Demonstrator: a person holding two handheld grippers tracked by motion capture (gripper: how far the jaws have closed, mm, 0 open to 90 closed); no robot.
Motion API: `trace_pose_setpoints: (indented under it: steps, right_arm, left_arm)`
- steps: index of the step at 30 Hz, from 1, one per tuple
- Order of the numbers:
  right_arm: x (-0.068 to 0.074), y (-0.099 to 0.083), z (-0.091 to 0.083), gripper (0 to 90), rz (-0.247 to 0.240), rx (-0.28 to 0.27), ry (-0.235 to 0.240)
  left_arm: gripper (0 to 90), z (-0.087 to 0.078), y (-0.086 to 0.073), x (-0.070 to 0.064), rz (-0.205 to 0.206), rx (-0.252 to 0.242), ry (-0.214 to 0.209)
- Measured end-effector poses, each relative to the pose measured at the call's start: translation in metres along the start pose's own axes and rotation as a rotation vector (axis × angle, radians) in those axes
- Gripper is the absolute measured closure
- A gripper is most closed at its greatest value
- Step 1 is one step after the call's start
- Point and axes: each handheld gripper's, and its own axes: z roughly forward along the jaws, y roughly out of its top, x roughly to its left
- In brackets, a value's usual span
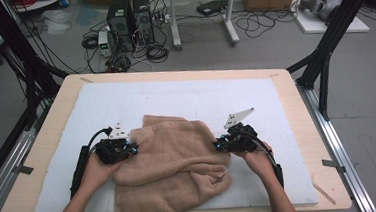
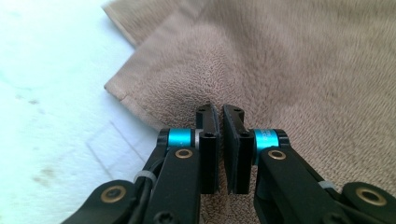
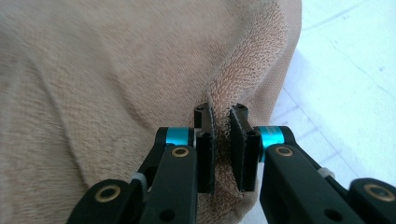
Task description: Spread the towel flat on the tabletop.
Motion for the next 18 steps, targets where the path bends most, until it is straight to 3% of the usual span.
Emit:
trace_pose_setpoints:
  steps: [3,6,8,10,11,12,13,15,16,18]
  right_arm:
    - [-0.006,0.009,-0.004,82.5,0.0,0.0,0.014]
    - [-0.019,0.027,-0.011,83.1,-0.003,-0.006,-0.019]
    - [-0.03,0.049,-0.02,83.4,-0.02,-0.023,-0.104]
    - [-0.043,0.076,-0.034,82.5,-0.018,-0.079,-0.21]
    - [-0.048,0.089,-0.04,75.6,-0.011,-0.1,-0.277]
    - [-0.052,0.099,-0.044,66.3,-0.008,-0.124,-0.345]
    - [-0.057,0.105,-0.048,60.6,0.017,-0.14,-0.361]
    - [-0.064,0.109,-0.049,56.7,0.063,-0.136,-0.335]
    - [-0.064,0.107,-0.046,55.2,0.059,-0.12,-0.336]
    - [-0.063,0.099,-0.039,54.5,0.074,-0.084,-0.295]
  left_arm:
    - [85.0,-0.005,0.009,0.008,-0.023,-0.039,0.028]
    - [85.2,-0.006,0.032,0.025,-0.075,-0.118,0.107]
    - [85.2,-0.007,0.06,0.04,-0.092,-0.157,0.162]
    - [84.7,-0.009,0.091,0.055,-0.112,-0.199,0.213]
    - [81.7,-0.009,0.103,0.059,-0.121,-0.221,0.253]
    - [74.4,-0.01,0.112,0.063,-0.142,-0.226,0.256]
    - [68.4,-0.011,0.117,0.066,-0.166,-0.233,0.232]
    - [63.8,-0.012,0.117,0.066,-0.152,-0.233,0.222]
    - [61.0,-0.01,0.114,0.065,-0.138,-0.216,0.206]
    - [59.1,-0.007,0.105,0.061,-0.109,-0.184,0.189]
